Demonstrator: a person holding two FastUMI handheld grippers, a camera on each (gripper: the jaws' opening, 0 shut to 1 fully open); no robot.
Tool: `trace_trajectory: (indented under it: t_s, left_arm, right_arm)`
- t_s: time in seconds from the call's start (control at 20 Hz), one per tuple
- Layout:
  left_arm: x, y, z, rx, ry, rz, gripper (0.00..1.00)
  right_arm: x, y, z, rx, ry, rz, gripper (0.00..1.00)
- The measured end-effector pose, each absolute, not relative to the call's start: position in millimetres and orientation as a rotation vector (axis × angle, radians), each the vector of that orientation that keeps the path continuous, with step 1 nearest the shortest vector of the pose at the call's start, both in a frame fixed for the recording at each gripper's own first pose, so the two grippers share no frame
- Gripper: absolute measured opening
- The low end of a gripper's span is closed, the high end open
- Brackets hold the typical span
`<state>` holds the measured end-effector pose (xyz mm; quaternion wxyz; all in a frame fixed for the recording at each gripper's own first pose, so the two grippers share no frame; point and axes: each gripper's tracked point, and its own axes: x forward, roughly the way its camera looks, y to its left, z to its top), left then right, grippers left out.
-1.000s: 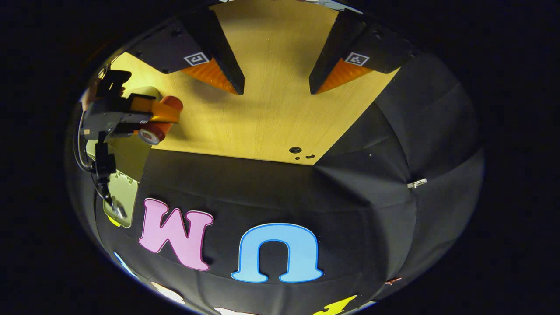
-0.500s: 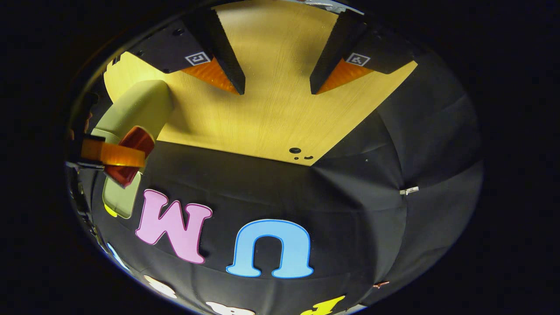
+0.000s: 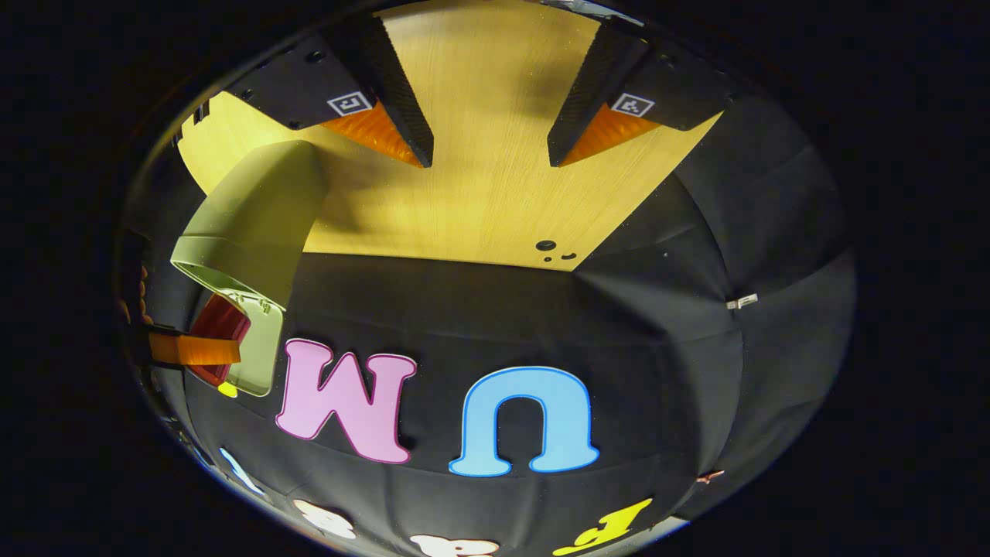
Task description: Press the lid of the desktop garbage bin to open it, pick up the crumpled paper on the desktop and throw it into the bin, then pick up the pop can on the desktop and drop it into the bin, and finally close the garbage bin lid.
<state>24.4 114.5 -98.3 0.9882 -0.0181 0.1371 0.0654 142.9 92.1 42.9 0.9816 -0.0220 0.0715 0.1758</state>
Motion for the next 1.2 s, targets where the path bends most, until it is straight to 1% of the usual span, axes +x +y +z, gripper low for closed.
trace_trajectory:
  t_s: [0.05,0.25,0.55,0.8,1.0,1.2]
  left_arm:
    - [25,109,-94,-0.032,0.269,0.126,0.96]
    - [22,92,-91,-0.006,0.267,0.125,0.96]
    - [10,71,-91,-0.019,0.273,0.178,0.96]
    - [0,50,-104,-0.058,0.269,0.226,0.96]
    - [-8,35,-121,-0.079,0.298,0.241,0.96]
    - [-8,27,-122,-0.089,0.306,0.248,0.96]
  right_arm:
    - [145,81,47,-0.031,0.138,0.336,0.83]
    - [162,32,48,-0.016,0.126,0.264,0.83]
    - [186,-10,38,-0.033,0.128,0.237,0.83]
    - [195,-12,16,-0.035,0.151,0.297,0.83]
    - [194,-4,-2,-0.049,0.175,0.341,0.83]
    - [192,4,-13,-0.066,0.187,0.371,0.84]
